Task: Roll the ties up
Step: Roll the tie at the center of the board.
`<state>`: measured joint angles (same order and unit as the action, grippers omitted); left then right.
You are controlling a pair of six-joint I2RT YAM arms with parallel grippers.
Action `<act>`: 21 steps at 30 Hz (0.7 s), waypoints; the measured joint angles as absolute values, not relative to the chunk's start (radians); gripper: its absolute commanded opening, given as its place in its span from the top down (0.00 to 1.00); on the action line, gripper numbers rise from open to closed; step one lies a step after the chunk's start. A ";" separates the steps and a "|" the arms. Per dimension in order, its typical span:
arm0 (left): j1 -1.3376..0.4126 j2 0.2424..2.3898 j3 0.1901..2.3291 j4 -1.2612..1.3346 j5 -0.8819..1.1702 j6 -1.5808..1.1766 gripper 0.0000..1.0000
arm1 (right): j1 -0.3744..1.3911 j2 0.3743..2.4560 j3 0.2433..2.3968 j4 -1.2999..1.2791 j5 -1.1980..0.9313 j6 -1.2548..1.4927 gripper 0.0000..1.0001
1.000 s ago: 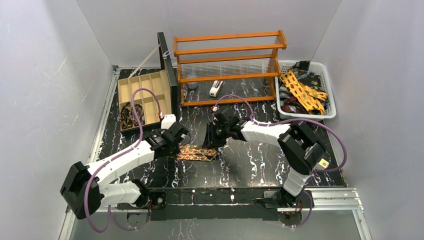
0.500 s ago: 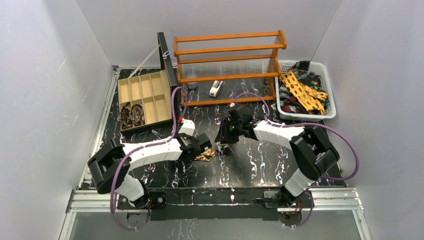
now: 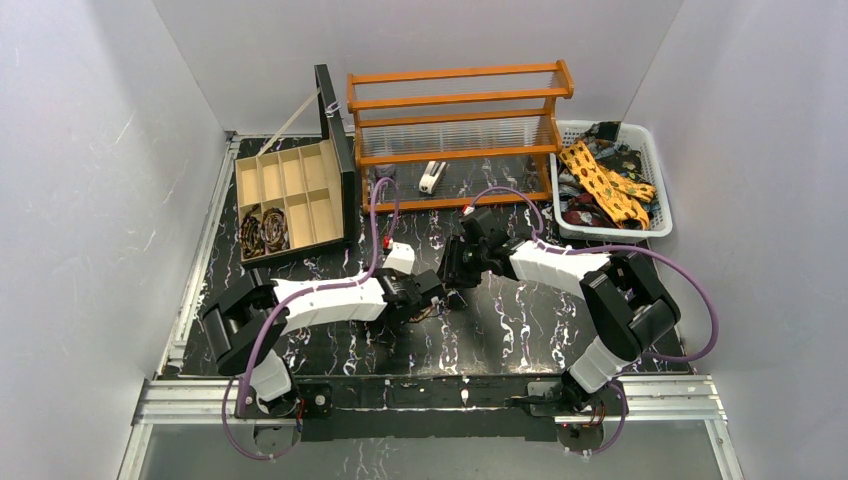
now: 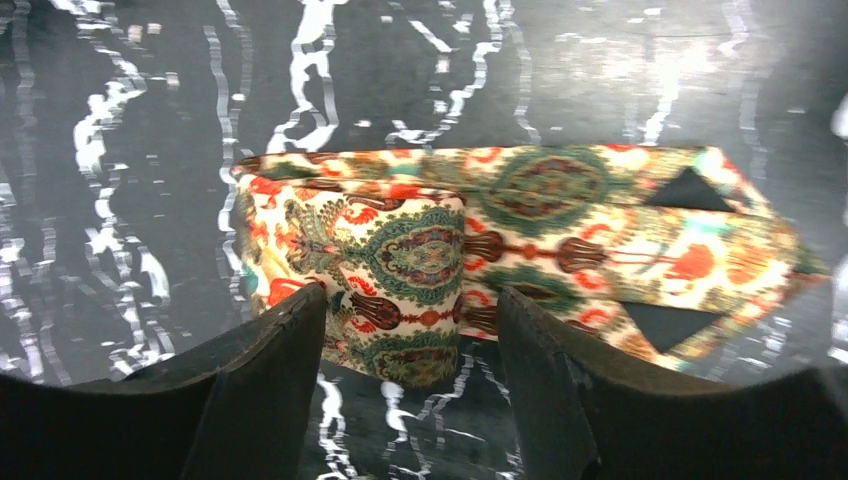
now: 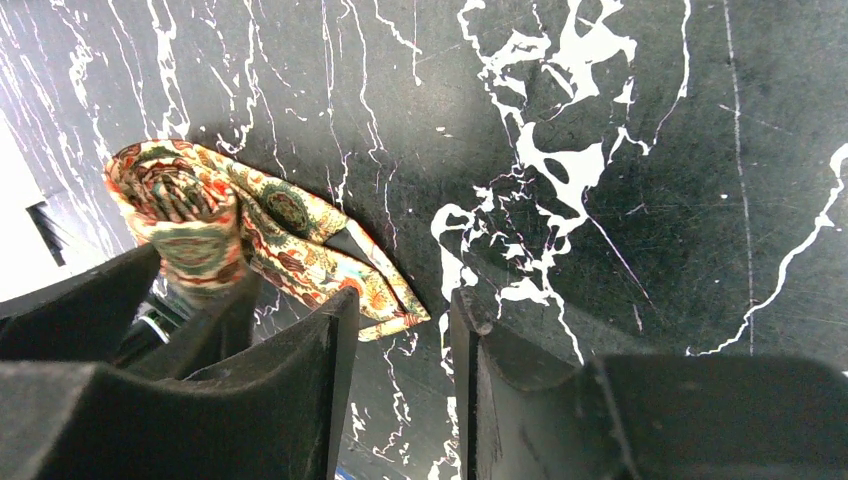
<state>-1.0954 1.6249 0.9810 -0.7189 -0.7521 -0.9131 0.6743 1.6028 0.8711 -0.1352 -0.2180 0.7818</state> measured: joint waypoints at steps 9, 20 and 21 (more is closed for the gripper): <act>-1.049 1.473 0.914 -0.505 -0.520 -0.836 0.30 | 0.674 1.603 0.871 -0.135 -0.251 0.780 0.50; -0.935 1.076 0.883 -0.451 -0.481 -0.828 0.21 | 0.688 1.594 0.871 -0.060 -0.347 0.739 0.41; -0.905 1.041 0.858 -0.459 -0.479 -0.830 0.19 | 0.695 1.594 0.871 -0.048 -0.350 0.736 0.40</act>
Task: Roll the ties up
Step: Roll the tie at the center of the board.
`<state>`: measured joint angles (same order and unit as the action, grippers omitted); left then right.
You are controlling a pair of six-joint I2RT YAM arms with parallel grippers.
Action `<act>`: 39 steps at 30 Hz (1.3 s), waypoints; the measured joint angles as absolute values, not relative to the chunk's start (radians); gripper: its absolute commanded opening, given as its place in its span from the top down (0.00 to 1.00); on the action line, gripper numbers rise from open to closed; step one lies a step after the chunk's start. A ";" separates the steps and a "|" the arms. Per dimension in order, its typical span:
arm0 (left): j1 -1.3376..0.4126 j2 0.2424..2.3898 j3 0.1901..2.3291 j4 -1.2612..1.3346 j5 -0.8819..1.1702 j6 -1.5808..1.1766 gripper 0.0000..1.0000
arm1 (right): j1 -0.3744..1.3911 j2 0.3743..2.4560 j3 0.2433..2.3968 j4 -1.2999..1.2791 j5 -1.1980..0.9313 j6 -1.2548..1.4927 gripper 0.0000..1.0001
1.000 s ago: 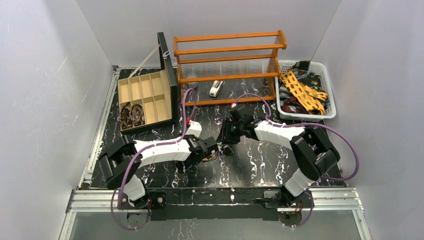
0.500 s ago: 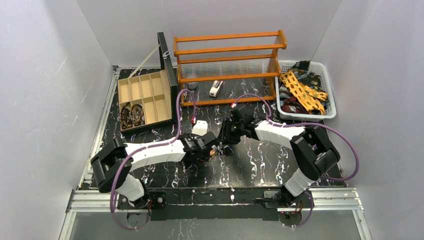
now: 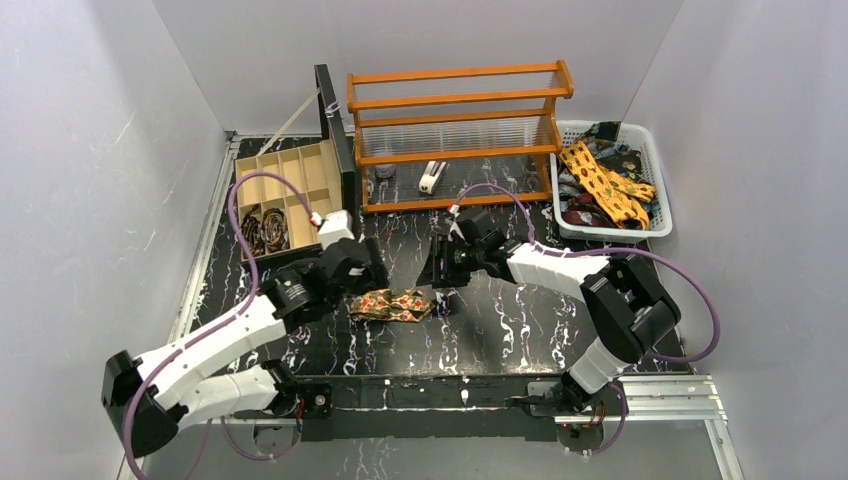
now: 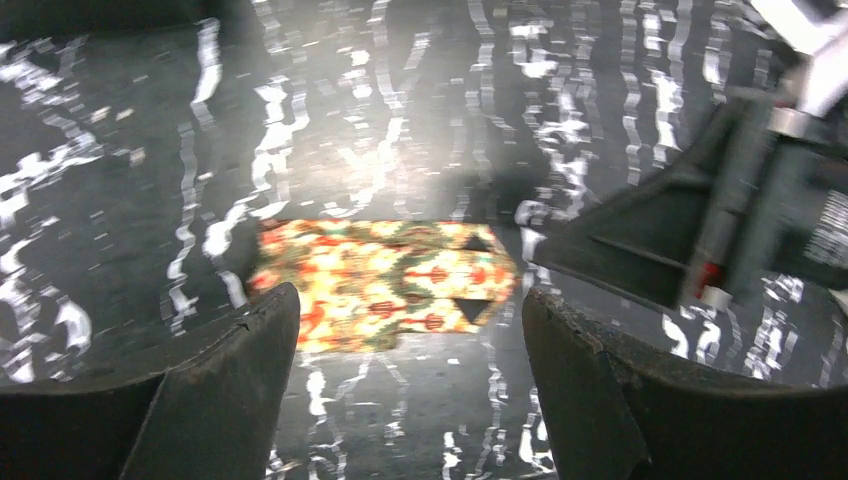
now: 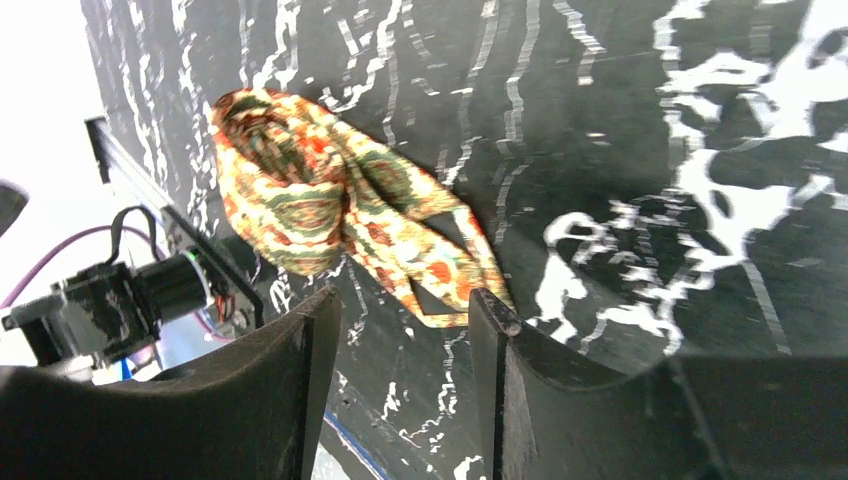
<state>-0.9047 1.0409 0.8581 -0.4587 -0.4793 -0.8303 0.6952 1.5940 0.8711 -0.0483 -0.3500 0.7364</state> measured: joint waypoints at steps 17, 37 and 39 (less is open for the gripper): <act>-0.352 0.857 0.554 -0.463 -0.094 -0.746 0.12 | 0.943 1.716 1.072 -0.117 -0.255 0.694 0.47; -0.310 0.888 0.376 -0.236 0.146 -0.779 0.11 | 0.948 1.874 1.158 -0.177 -0.251 0.691 0.66; -0.310 0.888 0.366 -0.202 0.157 -0.780 0.11 | 0.946 1.874 1.158 -0.177 -0.256 0.691 0.68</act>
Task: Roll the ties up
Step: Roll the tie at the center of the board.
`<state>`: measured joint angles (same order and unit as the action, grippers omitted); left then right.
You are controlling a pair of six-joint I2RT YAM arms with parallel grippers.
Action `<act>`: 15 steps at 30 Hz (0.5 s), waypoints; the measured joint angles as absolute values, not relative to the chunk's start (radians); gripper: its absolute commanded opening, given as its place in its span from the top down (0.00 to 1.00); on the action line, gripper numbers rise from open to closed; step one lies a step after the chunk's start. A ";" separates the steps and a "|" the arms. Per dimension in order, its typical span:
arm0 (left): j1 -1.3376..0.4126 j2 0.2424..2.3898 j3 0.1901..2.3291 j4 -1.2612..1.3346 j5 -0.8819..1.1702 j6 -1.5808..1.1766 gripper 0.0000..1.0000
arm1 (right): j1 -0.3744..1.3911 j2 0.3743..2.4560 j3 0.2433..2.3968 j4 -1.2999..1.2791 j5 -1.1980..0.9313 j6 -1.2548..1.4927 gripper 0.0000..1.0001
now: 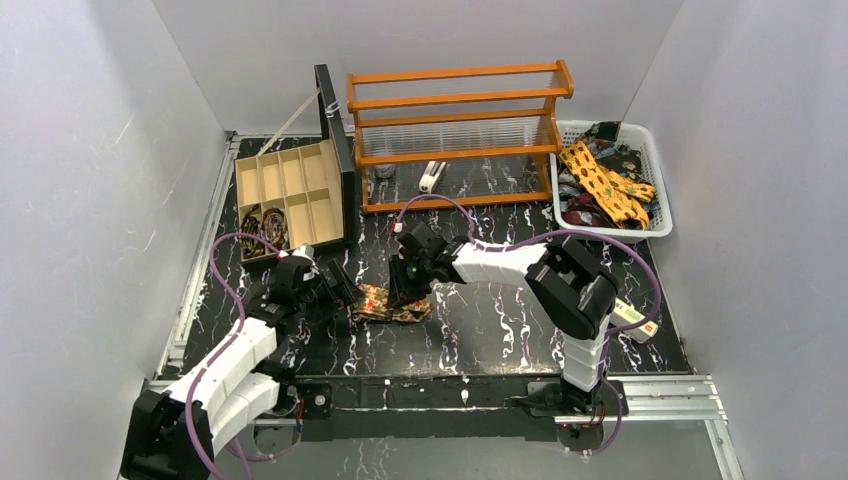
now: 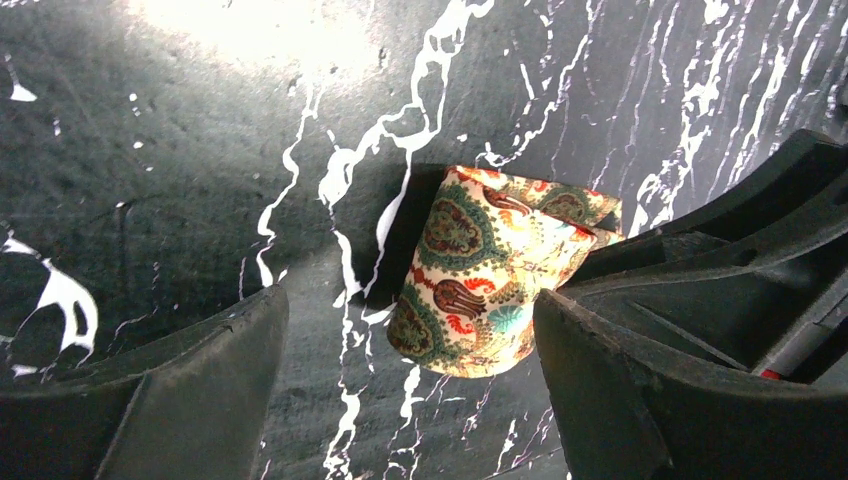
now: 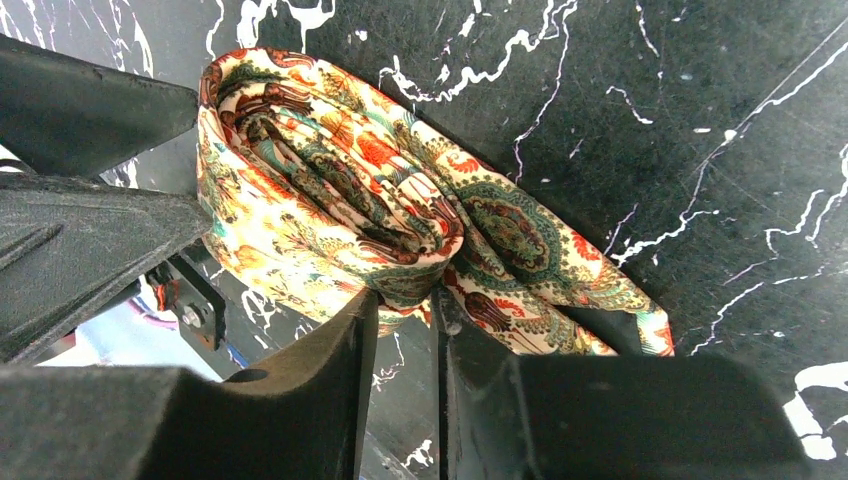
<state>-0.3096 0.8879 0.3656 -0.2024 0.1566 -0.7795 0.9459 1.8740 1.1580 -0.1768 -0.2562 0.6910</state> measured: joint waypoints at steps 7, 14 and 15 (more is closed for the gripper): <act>-0.310 0.906 0.333 -0.101 0.208 -0.772 0.15 | 0.918 1.880 1.158 -0.176 -0.292 0.676 0.69; -0.310 0.971 0.303 0.047 0.305 -0.762 0.22 | 0.896 1.885 1.135 -0.153 -0.345 0.669 0.69; -0.310 0.981 0.299 0.064 0.321 -0.762 0.23 | 0.896 1.885 1.132 -0.152 -0.348 0.668 0.69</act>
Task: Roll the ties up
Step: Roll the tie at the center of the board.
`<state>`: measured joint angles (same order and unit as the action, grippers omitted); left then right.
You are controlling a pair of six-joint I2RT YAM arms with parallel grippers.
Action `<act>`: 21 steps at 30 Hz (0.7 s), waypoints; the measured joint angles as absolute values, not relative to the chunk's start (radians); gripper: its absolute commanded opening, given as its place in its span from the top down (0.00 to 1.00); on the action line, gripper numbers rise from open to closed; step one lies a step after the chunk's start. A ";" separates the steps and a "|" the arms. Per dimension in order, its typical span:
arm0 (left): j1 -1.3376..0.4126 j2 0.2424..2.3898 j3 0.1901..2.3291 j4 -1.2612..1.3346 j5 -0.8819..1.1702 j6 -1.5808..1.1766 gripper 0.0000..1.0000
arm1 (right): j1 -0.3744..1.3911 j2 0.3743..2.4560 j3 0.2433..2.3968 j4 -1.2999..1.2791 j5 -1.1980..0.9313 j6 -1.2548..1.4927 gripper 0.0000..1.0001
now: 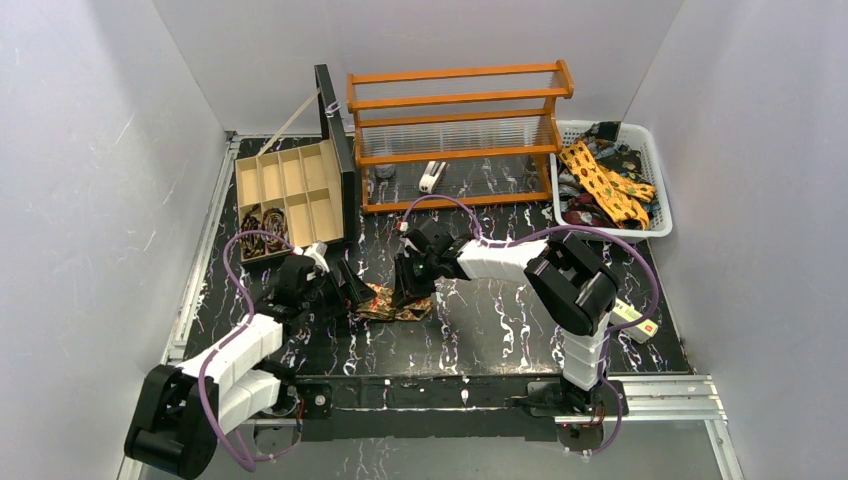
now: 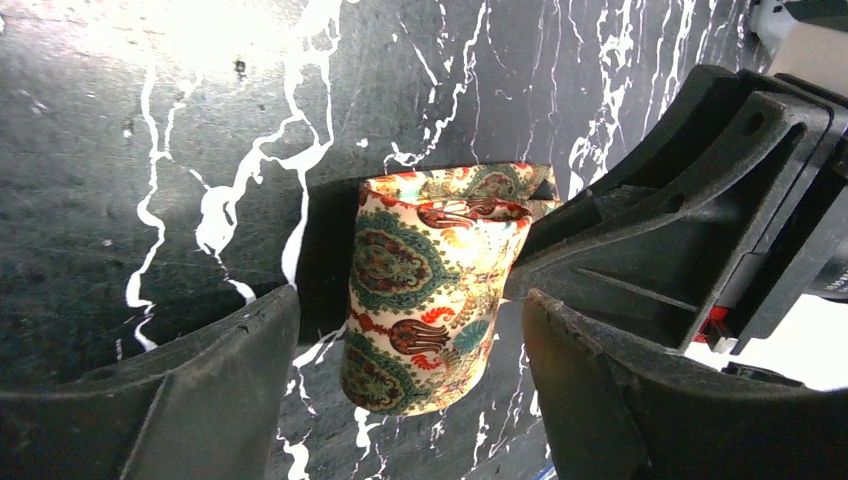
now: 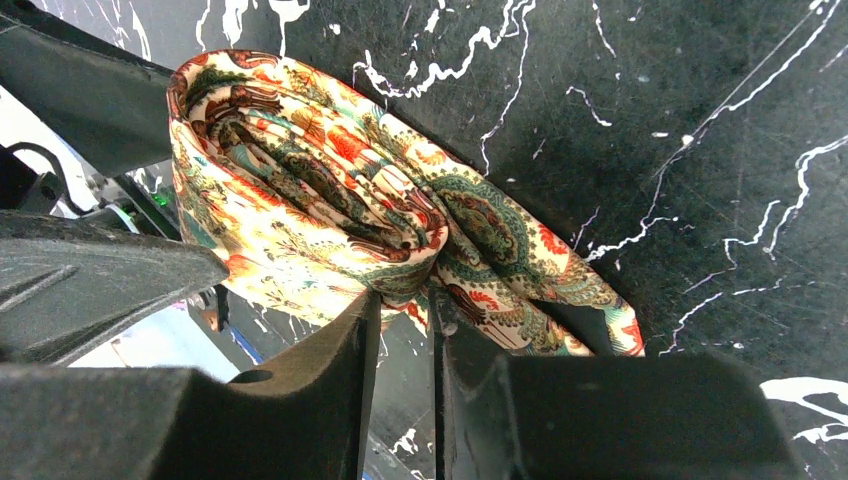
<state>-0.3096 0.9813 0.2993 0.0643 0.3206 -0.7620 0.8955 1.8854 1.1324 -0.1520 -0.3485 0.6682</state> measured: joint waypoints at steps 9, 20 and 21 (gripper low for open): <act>-0.310 1.058 0.256 0.205 0.414 -0.774 0.39 | 0.881 1.887 1.121 -0.144 -0.370 0.665 0.69; -0.310 1.097 0.231 0.293 0.458 -0.796 0.53 | 0.871 1.897 1.116 -0.133 -0.394 0.667 0.68; -0.310 1.099 0.229 0.299 0.458 -0.797 0.55 | 0.870 1.899 1.116 -0.131 -0.398 0.668 0.68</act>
<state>-0.3096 1.0992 0.2295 0.2989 0.4576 -0.7971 0.8696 1.8992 1.1156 -0.1314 -0.3977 0.6678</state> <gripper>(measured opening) 0.506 0.315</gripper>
